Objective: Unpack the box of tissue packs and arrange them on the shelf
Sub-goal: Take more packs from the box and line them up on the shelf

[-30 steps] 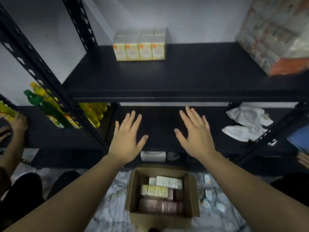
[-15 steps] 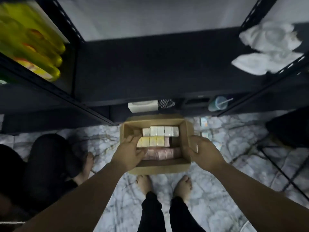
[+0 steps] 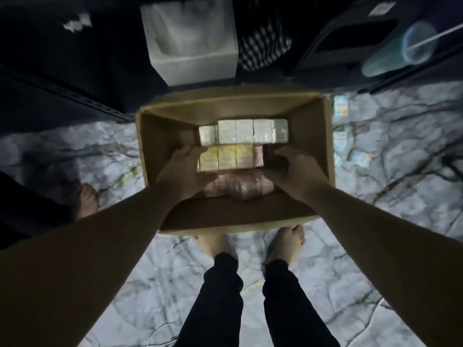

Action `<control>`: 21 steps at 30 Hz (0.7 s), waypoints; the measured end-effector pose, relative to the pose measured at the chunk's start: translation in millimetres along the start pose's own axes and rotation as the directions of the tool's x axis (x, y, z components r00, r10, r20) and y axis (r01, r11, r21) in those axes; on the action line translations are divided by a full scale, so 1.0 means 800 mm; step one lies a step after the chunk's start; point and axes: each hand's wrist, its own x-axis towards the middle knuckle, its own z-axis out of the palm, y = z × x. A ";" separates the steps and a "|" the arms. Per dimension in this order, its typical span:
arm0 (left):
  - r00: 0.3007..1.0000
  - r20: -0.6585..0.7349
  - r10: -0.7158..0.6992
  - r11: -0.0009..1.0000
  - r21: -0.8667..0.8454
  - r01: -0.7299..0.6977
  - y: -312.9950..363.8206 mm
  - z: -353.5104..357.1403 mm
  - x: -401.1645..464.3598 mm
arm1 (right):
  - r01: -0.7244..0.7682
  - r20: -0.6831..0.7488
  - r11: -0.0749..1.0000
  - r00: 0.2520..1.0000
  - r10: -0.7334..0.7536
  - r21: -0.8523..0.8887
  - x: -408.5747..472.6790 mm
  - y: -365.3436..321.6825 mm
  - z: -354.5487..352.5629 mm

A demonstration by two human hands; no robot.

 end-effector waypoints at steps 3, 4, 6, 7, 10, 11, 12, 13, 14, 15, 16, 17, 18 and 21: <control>1.000 -0.005 0.018 0.999 0.031 -0.017 -0.022 0.032 0.039 | 0.046 -0.061 0.997 0.997 -0.050 -0.058 0.056 0.021 0.030; 1.000 -0.002 0.024 0.999 0.047 -0.024 -0.027 0.041 0.050 | 0.053 -0.085 0.995 0.995 -0.060 -0.084 0.073 0.027 0.038; 1.000 0.008 0.030 0.997 0.069 -0.030 -0.037 0.056 0.068 | 0.062 -0.121 0.987 0.989 -0.080 -0.150 0.107 0.035 0.051; 1.000 0.007 0.030 0.997 0.076 -0.030 -0.043 0.065 0.077 | 0.073 -0.131 0.980 0.987 -0.098 -0.185 0.123 0.037 0.055; 0.998 -0.034 0.044 0.991 0.127 -0.039 -0.055 0.084 0.099 | 0.095 -0.104 0.961 0.987 -0.126 -0.260 0.164 0.044 0.069; 0.997 -0.047 0.055 0.988 0.145 -0.048 -0.058 0.088 0.106 | 0.084 -0.095 0.958 0.989 -0.114 -0.275 0.175 0.047 0.074; 0.996 -0.053 0.066 0.985 0.163 -0.056 -0.060 0.092 0.112 | 0.067 -0.098 0.953 0.990 -0.100 -0.295 0.184 0.050 0.079; 0.995 -0.056 0.078 0.981 0.180 -0.067 -0.061 0.095 0.116 | 0.049 -0.104 0.944 0.991 -0.087 -0.326 0.191 0.052 0.084; 0.994 -0.061 0.091 0.977 0.197 -0.077 -0.062 0.097 0.119 | 0.035 -0.112 0.933 0.990 -0.081 -0.359 0.196 0.054 0.088; 0.993 -0.068 0.100 0.974 0.209 -0.084 -0.063 0.099 0.121 | 0.024 -0.125 0.924 0.989 -0.077 -0.382 0.198 0.055 0.090; 0.992 -0.073 0.106 0.973 0.212 -0.088 -0.061 0.099 0.121 | 0.020 -0.134 0.919 0.988 -0.079 -0.395 0.201 0.056 0.092; 0.992 -0.071 0.100 0.975 0.206 -0.083 -0.061 0.100 0.120 | 0.016 -0.144 0.916 0.986 -0.080 -0.402 0.201 0.055 0.092; 0.994 -0.066 0.091 0.977 0.201 -0.076 -0.060 0.100 0.118 | 0.013 -0.153 0.918 0.985 -0.079 -0.395 0.200 0.054 0.092; 0.997 -0.045 0.057 0.984 0.171 -0.048 -0.054 0.098 0.108 | -0.022 -0.148 0.940 0.988 -0.031 -0.341 0.190 0.054 0.096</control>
